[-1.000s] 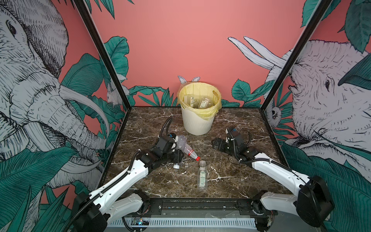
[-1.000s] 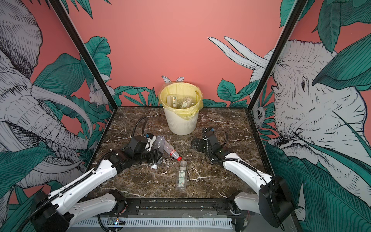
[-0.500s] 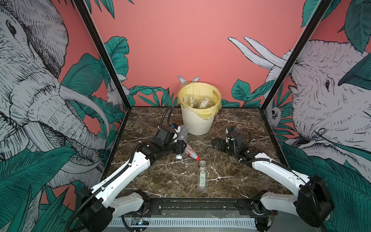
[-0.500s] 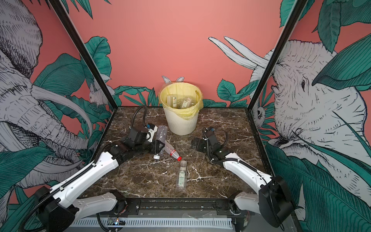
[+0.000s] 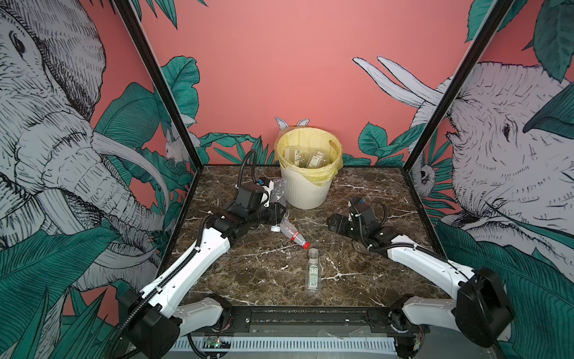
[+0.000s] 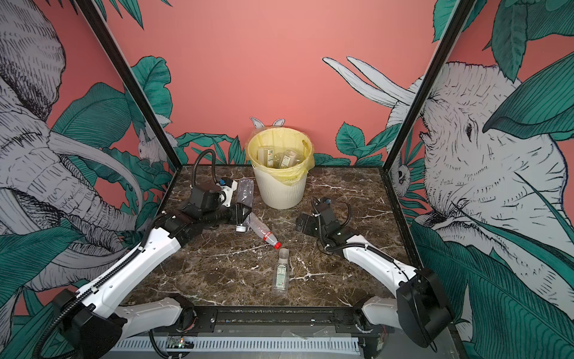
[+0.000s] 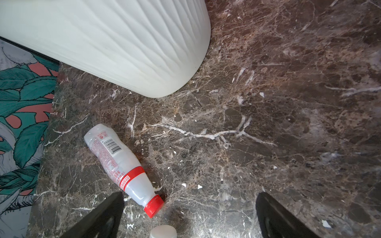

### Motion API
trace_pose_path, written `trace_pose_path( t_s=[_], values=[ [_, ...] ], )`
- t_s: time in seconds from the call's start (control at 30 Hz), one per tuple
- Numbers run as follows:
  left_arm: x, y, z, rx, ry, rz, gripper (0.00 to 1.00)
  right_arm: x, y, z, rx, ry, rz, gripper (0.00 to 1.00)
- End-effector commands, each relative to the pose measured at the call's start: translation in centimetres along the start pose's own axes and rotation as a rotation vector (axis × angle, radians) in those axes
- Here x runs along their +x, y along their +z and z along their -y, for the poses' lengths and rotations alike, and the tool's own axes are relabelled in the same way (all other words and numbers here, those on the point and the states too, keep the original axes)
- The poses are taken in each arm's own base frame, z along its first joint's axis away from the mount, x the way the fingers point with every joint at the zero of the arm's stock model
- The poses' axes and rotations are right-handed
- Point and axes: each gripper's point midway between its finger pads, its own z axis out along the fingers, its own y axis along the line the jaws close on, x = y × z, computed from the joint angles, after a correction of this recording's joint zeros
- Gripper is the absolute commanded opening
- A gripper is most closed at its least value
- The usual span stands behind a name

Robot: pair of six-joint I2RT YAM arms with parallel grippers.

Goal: Throw the plastic bottles in the bin
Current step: Throw the plastic bottle into the trash bin.

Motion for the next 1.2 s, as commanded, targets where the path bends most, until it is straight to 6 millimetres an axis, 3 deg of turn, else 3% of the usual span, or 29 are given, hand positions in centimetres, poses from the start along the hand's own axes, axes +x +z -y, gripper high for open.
trace_pose_path(
  t_s=[0.0, 0.17, 0.33, 0.57, 0.7, 0.8, 1.0, 1.1, 1.17],
  values=[
    [-2.5, -1.1, 1.0, 0.073, -0.03, 0.073, 0.5, -1.7, 0.0, -0.9, -0.014, 0.001, 0.039, 0.99],
    [-3.7, -1.7, 0.5, 0.087, -0.012, 0.128, 0.5, -2.0, 0.5, -1.2, -0.016, -0.003, 0.039, 0.99],
    [-3.2, -1.3, -0.7, 0.124, -0.045, 0.155, 0.51, -2.4, 0.8, -1.3, -0.015, -0.004, 0.04, 0.99],
    [-1.3, -1.6, -0.6, 0.182, -0.029, 0.157, 0.51, -3.0, 1.4, -1.2, -0.011, -0.003, 0.035, 0.99],
    [-2.4, -2.4, -0.3, 0.176, -0.02, 0.191, 0.52, -3.3, 1.5, -1.0, -0.012, 0.006, 0.042, 0.99],
    [-4.9, -3.0, 0.6, 0.18, -0.016, 0.226, 0.52, -3.3, 1.7, -0.9, -0.016, 0.009, 0.04, 0.99],
    [-13.4, -2.7, 4.2, 0.248, -0.01, 0.27, 0.53, -3.8, 1.3, 0.0, 0.006, 0.035, 0.083, 0.99],
    [-18.4, -0.5, 5.1, 0.254, -0.046, 0.294, 0.57, -4.0, 0.8, 0.1, -0.006, 0.05, 0.107, 0.99],
    [-21.7, 2.3, 5.9, 0.292, -0.074, 0.3, 0.65, -4.1, 0.6, 0.2, -0.008, 0.056, 0.115, 0.99]
  ],
)
